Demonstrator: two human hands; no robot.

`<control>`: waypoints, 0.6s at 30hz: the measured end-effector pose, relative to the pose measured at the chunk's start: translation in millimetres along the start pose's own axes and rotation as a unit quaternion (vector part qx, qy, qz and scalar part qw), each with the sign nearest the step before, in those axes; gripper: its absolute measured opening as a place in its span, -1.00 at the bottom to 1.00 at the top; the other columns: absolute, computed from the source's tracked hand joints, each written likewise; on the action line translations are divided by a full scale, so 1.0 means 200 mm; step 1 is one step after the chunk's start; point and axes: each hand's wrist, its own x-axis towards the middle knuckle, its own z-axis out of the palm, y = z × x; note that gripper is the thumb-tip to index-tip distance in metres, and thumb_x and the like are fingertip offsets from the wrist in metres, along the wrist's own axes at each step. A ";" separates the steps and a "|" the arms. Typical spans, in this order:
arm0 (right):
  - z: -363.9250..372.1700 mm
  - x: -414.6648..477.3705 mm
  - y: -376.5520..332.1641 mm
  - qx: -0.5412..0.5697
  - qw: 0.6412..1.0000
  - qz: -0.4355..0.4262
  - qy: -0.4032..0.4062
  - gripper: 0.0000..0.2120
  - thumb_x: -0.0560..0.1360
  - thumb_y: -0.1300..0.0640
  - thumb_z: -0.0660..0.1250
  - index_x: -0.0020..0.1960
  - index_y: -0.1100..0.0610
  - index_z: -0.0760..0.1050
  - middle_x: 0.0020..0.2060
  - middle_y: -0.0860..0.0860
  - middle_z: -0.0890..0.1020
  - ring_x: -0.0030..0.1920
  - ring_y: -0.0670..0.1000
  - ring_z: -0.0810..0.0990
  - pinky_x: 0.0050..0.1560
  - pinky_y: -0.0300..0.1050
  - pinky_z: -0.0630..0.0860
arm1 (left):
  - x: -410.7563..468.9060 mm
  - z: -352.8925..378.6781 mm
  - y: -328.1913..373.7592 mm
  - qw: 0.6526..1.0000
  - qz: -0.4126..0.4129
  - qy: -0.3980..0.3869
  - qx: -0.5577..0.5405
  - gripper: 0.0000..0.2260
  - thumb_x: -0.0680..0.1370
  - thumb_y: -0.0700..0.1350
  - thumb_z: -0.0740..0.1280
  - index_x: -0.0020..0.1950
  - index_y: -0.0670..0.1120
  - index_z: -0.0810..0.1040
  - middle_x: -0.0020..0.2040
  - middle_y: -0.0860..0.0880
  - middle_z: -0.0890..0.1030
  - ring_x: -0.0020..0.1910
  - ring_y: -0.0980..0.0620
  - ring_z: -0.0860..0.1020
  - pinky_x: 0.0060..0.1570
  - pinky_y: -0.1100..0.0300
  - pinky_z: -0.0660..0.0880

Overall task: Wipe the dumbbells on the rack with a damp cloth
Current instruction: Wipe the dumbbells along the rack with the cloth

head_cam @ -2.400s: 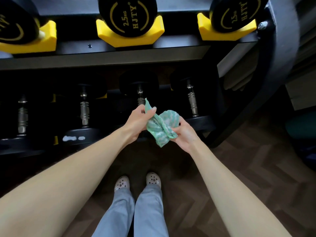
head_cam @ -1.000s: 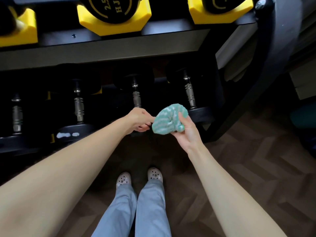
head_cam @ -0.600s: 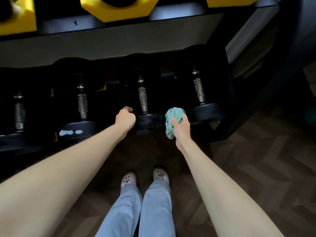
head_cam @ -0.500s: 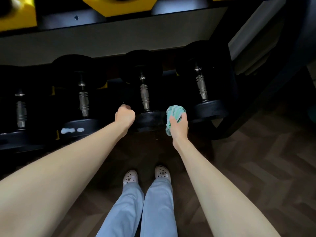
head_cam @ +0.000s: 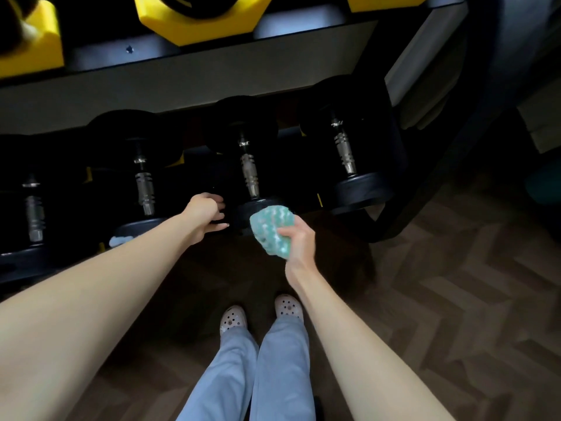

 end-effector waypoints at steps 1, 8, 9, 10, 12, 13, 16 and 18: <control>-0.07 0.01 -0.01 0.025 0.999 0.013 0.027 -0.71 0.42 0.44 0.11 -0.16 0.14 0.52 -0.24 0.02 0.56 -0.20 -0.02 0.55 -0.22 -0.18 0.46 | 0.00 0.01 0.00 1.000 0.009 0.008 0.018 -0.64 0.58 -0.42 0.02 0.32 -0.24 0.39 0.34 -0.23 0.42 0.09 -0.04 0.48 -0.06 0.09 0.52; -0.37 0.23 0.07 0.011 0.975 0.132 0.180 -0.58 0.58 0.30 0.11 0.42 0.13 0.27 0.29 0.15 0.44 0.26 0.18 0.45 0.21 0.10 0.41 | 0.04 0.12 -0.06 0.979 0.079 0.030 0.187 -0.65 0.58 -0.25 0.15 0.36 -0.13 0.43 0.34 -0.16 0.45 0.34 -0.13 0.38 0.29 0.13 0.31; -0.35 0.27 0.08 0.035 0.975 0.143 0.167 -0.57 0.60 0.28 0.11 0.45 0.11 0.23 0.34 0.16 0.40 0.32 0.21 0.41 0.28 0.16 0.36 | 0.05 0.13 -0.07 0.977 0.086 0.046 0.190 -0.67 0.59 -0.21 0.15 0.34 -0.13 0.45 0.31 -0.16 0.47 0.32 -0.13 0.39 0.24 0.15 0.32; -0.33 0.30 0.09 0.061 0.974 0.150 0.158 -0.56 0.61 0.28 0.11 0.47 0.09 0.20 0.37 0.18 0.37 0.35 0.22 0.38 0.33 0.22 0.32 | 0.06 0.14 -0.07 0.975 0.093 0.064 0.191 -0.69 0.60 -0.16 0.14 0.31 -0.13 0.48 0.28 -0.17 0.49 0.28 -0.14 0.42 0.17 0.17 0.34; -0.28 0.37 0.09 0.102 0.971 0.152 0.154 -0.54 0.61 0.28 0.09 0.49 0.07 0.16 0.41 0.19 0.32 0.39 0.25 0.32 0.36 0.28 0.26 | 0.08 0.15 -0.06 0.972 0.094 0.089 0.195 -0.68 0.60 -0.05 0.12 0.24 -0.13 0.53 0.22 -0.18 0.52 0.21 -0.16 0.45 0.10 0.14 0.36; -0.25 0.40 0.08 0.123 0.969 0.149 0.153 -0.53 0.62 0.29 0.08 0.49 0.07 0.14 0.42 0.20 0.30 0.40 0.25 0.30 0.37 0.29 0.23 | 0.09 0.15 -0.05 0.972 0.088 0.095 0.198 -0.65 0.61 -0.01 0.09 0.20 -0.14 0.55 0.20 -0.19 0.53 0.19 -0.18 0.46 0.11 0.11 0.36; -0.18 0.49 0.12 0.164 0.965 0.153 0.139 -0.49 0.62 0.29 0.07 0.51 0.02 0.05 0.43 0.20 0.26 0.43 0.24 0.26 0.40 0.30 0.18 | 0.13 0.15 -0.03 0.969 0.078 0.105 0.209 -0.57 0.61 0.05 0.03 0.11 -0.16 0.59 0.16 -0.21 0.53 0.16 -0.20 0.45 0.12 0.06 0.35; -0.14 0.52 0.14 0.164 0.967 0.147 0.125 -0.49 0.62 0.26 0.08 0.52 0.01 0.05 0.42 0.19 0.28 0.41 0.22 0.29 0.40 0.29 0.19 | 0.14 0.15 -0.02 0.967 0.083 0.113 0.213 -0.56 0.62 0.05 0.01 0.07 -0.16 0.61 0.09 -0.18 0.54 0.12 -0.19 0.45 0.05 0.08 0.32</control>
